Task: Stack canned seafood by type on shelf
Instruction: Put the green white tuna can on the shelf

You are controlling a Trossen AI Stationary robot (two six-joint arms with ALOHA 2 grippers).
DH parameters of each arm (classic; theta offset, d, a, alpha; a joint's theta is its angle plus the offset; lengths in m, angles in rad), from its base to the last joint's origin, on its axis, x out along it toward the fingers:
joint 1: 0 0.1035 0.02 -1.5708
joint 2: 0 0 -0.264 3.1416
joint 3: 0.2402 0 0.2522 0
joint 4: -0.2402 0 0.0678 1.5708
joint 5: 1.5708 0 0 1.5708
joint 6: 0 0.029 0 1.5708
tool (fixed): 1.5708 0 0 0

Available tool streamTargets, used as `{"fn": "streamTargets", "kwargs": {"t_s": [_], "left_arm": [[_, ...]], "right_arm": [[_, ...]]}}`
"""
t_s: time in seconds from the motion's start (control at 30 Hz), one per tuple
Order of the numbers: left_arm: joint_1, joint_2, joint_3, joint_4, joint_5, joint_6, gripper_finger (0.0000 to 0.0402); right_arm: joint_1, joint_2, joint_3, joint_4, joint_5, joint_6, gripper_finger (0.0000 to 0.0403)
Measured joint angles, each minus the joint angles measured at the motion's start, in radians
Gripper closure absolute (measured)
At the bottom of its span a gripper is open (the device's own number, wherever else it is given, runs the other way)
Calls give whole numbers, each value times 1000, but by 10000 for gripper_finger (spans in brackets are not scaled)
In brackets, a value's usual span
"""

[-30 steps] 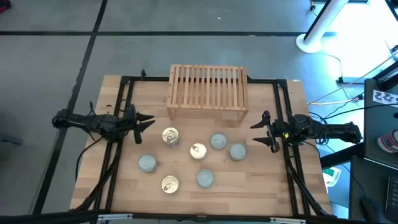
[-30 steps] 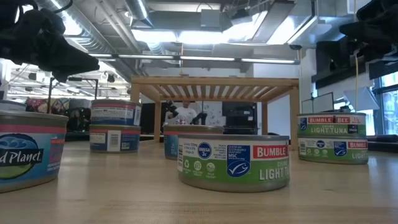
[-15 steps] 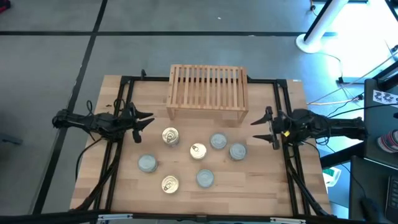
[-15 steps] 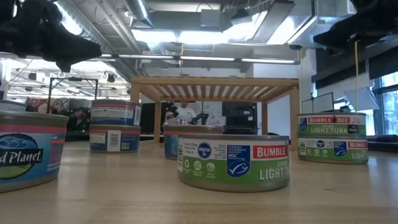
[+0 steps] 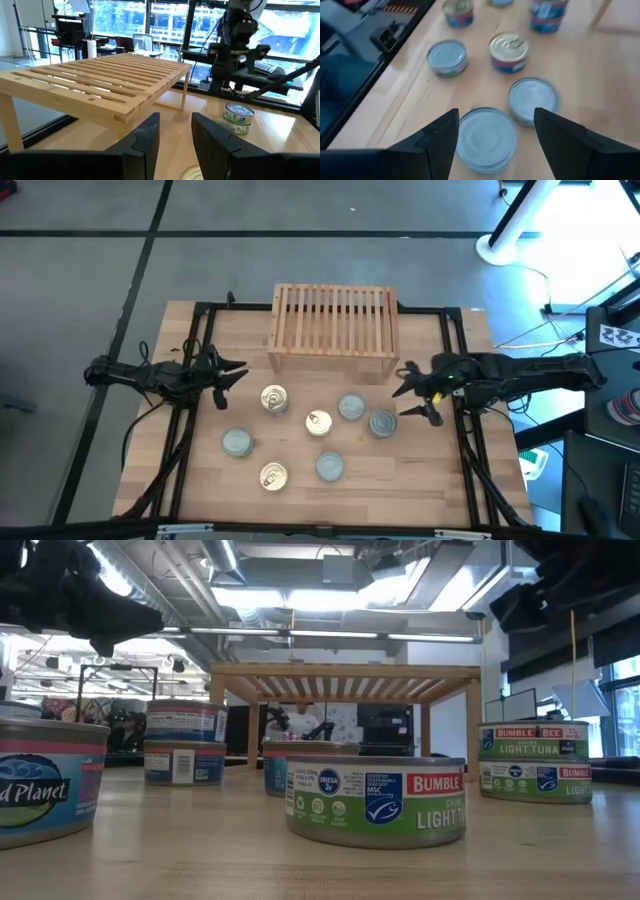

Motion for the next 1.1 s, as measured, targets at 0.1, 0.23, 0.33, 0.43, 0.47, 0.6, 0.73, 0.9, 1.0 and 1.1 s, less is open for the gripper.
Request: {"fn": "streamTargets", "kwargs": {"t_s": [0.1, 0.23, 0.33, 0.43, 0.47, 0.6, 0.73, 0.9, 1.0, 1.1], "left_arm": [[0, 19, -4, 25, 0, -12, 292], [0, 68, -39, 132, 0, -13, 292], [0, 116, -63, 199, 0, -13, 292], [0, 172, -83, 293, 0, -14, 292], [0, 191, -83, 317, 0, -13, 292], [0, 278, -82, 432, 0, -7, 293], [0, 370, -82, 539, 22, 26, 293], [0, 485, -80, 700, 53, 67, 293], [0, 550, -58, 738, 56, 87, 293], [0, 625, -5, 738, 56, 89, 293]], "right_arm": [[54, 84, 36, -2, 32, 0, 146], [171, 173, 82, -34, 110, 0, 146], [270, 220, 109, -70, 216, 3, 146], [355, 261, 112, -93, 315, 50, 146], [379, 276, 112, -93, 340, 71, 146], [463, 344, 112, -93, 428, 135, 146], [526, 414, 112, -89, 512, 163, 154], [571, 490, 112, -90, 564, 223, 187], [576, 524, 111, -90, 578, 251, 207], [575, 548, 111, -90, 579, 253, 222]]}}
